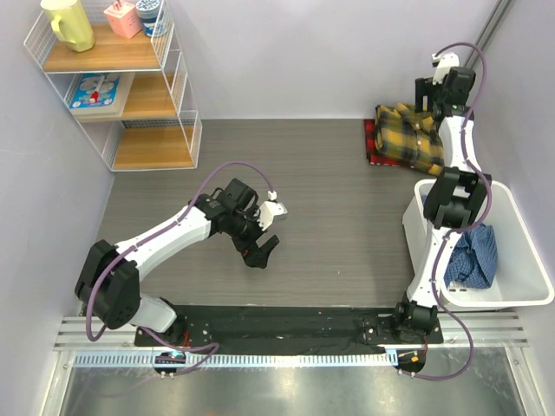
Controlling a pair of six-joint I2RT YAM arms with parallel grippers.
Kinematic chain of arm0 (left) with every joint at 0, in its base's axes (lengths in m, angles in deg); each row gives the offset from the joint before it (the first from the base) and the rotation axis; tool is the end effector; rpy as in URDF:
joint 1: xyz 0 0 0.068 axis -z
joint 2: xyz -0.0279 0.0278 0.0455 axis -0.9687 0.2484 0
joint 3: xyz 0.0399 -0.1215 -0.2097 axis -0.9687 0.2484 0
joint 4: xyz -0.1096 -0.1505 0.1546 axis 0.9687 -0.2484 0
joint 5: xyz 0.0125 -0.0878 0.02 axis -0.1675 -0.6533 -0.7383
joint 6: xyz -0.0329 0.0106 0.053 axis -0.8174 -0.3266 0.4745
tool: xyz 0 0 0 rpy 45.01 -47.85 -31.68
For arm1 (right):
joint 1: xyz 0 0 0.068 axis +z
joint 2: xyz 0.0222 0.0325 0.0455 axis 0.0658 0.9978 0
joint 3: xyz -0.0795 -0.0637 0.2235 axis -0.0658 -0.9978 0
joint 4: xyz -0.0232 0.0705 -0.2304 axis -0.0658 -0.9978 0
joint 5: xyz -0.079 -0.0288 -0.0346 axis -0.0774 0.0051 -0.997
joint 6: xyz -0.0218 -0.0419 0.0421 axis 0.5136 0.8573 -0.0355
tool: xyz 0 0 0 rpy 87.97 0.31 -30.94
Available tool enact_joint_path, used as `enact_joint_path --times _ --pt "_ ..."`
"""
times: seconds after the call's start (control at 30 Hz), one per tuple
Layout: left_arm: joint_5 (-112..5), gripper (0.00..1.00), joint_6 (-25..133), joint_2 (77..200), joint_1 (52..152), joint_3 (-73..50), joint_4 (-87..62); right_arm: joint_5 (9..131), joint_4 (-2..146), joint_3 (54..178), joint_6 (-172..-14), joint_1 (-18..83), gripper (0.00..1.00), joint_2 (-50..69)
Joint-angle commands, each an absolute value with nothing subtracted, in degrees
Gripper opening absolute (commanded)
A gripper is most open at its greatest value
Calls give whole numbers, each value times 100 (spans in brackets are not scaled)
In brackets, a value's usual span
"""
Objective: Fold and stack the long sleeve shirts
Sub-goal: Neatly place the folded shirt to the corner
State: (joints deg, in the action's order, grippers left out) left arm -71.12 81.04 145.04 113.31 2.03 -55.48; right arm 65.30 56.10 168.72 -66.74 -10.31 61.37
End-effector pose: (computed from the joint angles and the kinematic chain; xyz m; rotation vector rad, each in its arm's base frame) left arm 0.1985 -0.1802 0.2047 1.3354 2.3630 -0.7262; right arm 0.5076 -0.1252 0.2848 -0.1237 1.9488 -0.3479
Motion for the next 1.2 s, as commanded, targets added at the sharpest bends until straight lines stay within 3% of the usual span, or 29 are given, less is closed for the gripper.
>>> enact_joint_path --times 0.0,0.13,0.33,0.5,0.67,0.73,0.87,1.17 --pt "-7131 100 8092 14437 11297 22 -5637 6339 6240 16832 -6710 -1073 93 5752" --pt "-7157 100 8013 14349 11280 40 -5558 6900 6126 16639 -6929 -1064 100 5462" --pt "-7323 100 7495 14287 10860 -241 -5365 7411 5678 16551 -7378 -853 100 4970" --pt "-7579 100 6371 14603 10244 -1154 -5242 7710 5230 16427 -7773 -423 100 4504" --pt "-6727 100 5912 15076 9777 -2129 -5443 7737 4728 15804 -8063 377 100 3828" --pt "-6735 100 5938 15262 9575 -2692 -5889 7825 4658 15286 -8283 867 100 3573" --pt "-6412 100 6175 15211 9443 -2686 -5919 7913 4675 14145 -8617 1448 100 2835" --pt "-6076 100 6395 14543 9434 -1201 -5743 8045 5009 10874 -8952 2258 100 866"
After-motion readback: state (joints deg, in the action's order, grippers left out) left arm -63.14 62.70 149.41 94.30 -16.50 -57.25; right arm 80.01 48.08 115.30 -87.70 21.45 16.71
